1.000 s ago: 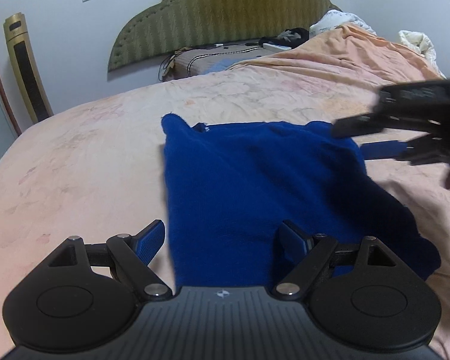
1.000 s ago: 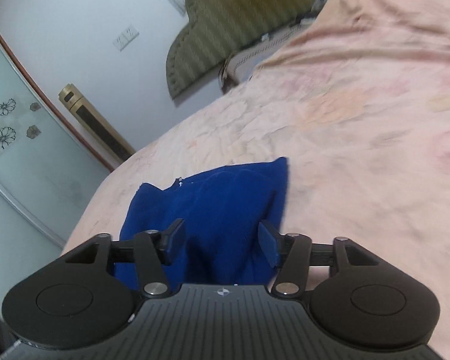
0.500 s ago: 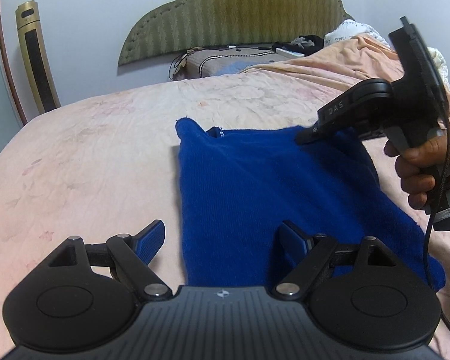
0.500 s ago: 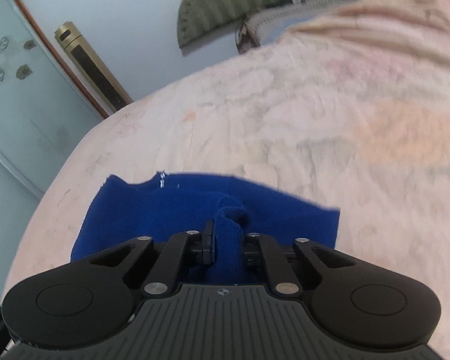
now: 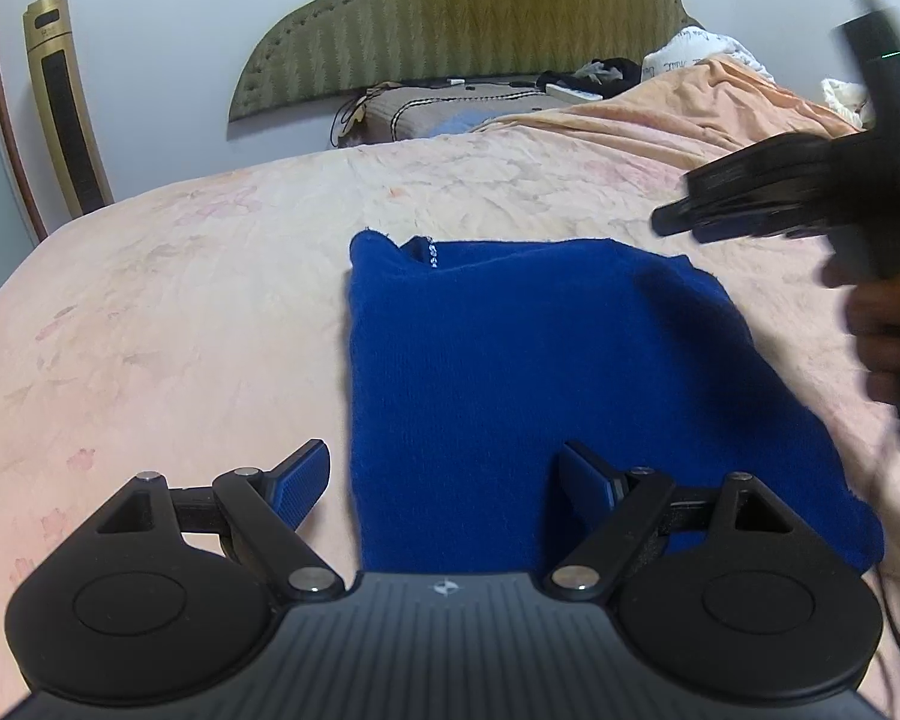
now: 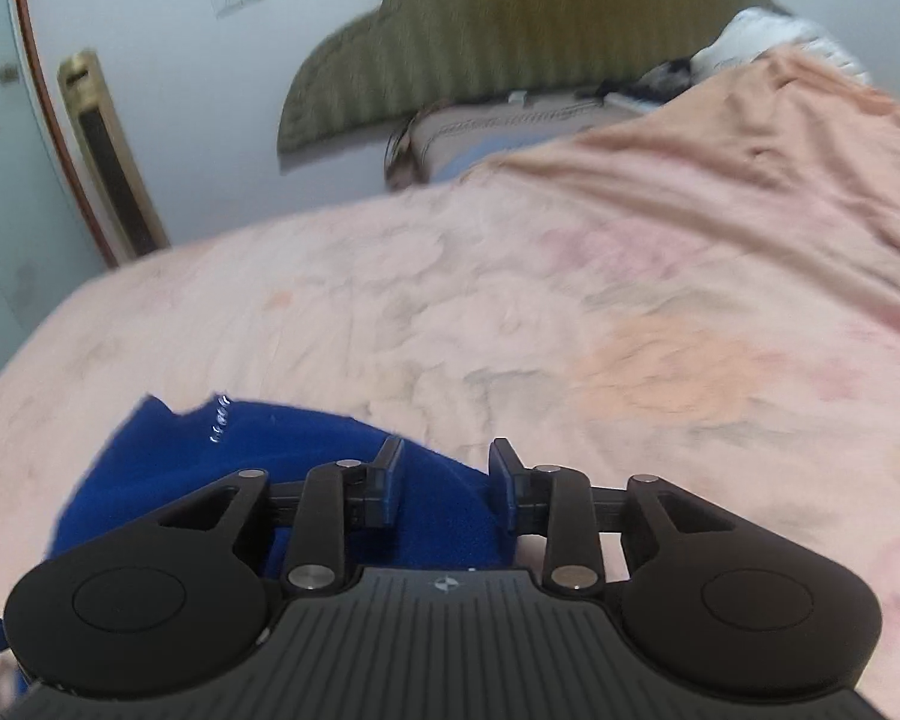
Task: Fold small clothes
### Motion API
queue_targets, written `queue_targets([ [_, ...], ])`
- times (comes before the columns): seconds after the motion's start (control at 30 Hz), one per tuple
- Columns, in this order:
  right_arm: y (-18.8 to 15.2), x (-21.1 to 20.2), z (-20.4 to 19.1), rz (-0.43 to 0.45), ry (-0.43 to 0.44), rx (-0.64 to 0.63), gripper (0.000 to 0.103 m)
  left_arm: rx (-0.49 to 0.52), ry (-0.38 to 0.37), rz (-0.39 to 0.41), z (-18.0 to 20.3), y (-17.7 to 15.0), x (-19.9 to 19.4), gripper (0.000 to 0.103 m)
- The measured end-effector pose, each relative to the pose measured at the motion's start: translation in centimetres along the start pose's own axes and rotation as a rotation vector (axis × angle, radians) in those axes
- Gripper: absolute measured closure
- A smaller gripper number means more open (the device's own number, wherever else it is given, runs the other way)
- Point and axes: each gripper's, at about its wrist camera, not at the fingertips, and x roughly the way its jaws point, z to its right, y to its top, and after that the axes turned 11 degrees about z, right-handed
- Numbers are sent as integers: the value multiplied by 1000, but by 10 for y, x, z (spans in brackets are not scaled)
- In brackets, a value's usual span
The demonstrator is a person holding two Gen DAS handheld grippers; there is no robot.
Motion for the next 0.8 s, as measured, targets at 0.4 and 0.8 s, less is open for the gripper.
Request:
queue_targets([
  [0.4, -47, -46, -32, -97, -6, -225, 42, -47, -23, -52, -2, -5, 4, 19],
  [0.8, -71, -84, -12, -101, 4, -62, 41, -52, -27, -63, -4, -10, 0, 16],
])
